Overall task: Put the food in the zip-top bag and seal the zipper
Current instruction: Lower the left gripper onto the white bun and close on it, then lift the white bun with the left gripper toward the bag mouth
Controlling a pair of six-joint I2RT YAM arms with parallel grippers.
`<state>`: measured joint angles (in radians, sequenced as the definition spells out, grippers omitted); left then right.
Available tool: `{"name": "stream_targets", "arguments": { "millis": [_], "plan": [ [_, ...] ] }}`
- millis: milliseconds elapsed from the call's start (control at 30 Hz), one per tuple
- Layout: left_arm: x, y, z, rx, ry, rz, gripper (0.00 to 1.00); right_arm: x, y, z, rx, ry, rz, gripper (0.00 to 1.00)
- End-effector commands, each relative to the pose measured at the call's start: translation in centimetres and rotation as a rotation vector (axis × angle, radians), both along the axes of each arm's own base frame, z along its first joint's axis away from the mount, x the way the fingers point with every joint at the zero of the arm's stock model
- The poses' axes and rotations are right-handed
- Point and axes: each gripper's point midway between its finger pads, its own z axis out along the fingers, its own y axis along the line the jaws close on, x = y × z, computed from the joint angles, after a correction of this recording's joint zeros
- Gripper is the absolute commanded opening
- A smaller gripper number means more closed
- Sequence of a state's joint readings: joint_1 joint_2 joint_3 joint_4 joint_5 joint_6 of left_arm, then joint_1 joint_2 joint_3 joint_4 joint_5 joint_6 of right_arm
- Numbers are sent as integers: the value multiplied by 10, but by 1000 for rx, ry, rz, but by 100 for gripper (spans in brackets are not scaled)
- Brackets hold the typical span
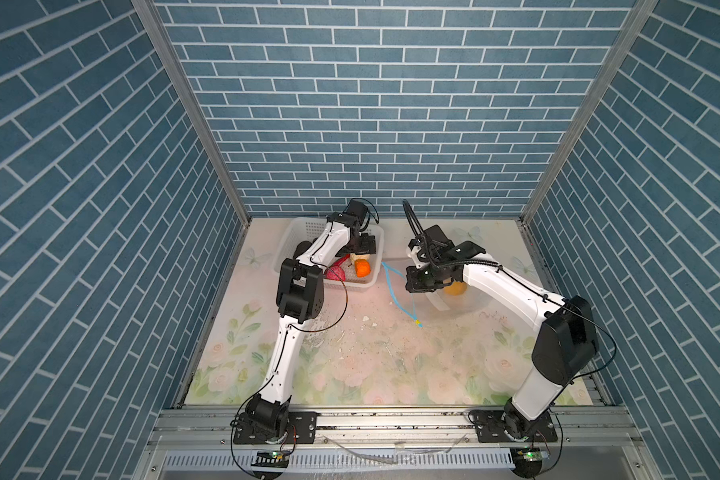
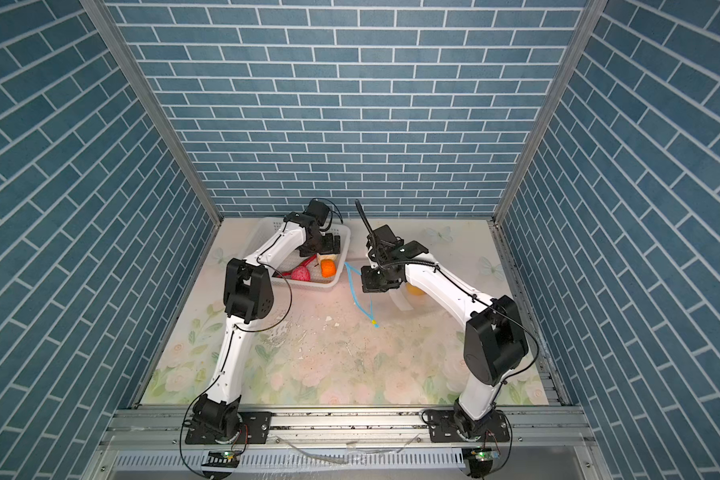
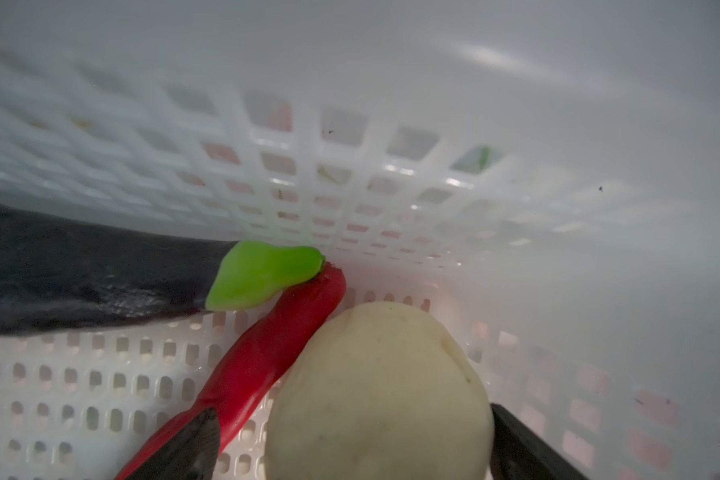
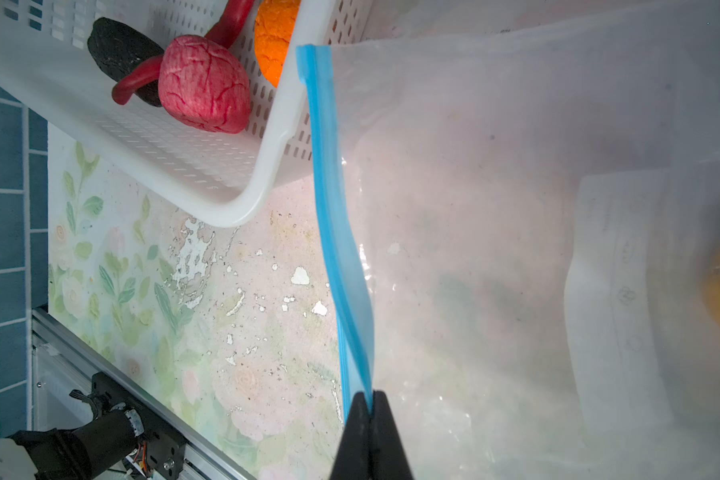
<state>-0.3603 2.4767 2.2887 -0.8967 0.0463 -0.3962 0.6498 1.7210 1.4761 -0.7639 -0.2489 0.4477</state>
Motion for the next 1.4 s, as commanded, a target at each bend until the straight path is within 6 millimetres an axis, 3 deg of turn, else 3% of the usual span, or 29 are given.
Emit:
{"name": "stream_targets", "arguments": {
  "millis": [0,433,567,800,1067,1367],
  "plan": [
    [1,2,-7,4,12,-1,99,7,5,5,20,-10,1,0],
    [-3,21,-9,83,31,8,97,6,5,3,26,9,2,0],
    [-5,28,-8,102,40,16,93,6,5,3,26,9,1,0],
    [-2,24,-3,73,21,16,80,6,6,3,32,12,1,0],
    [-5,23,-12,68,44,17,69,6,5,2,28,13,0,0],
    [-7,22,15,52,13,7,63,6,5,5,31,8,0,0]
  ]
}}
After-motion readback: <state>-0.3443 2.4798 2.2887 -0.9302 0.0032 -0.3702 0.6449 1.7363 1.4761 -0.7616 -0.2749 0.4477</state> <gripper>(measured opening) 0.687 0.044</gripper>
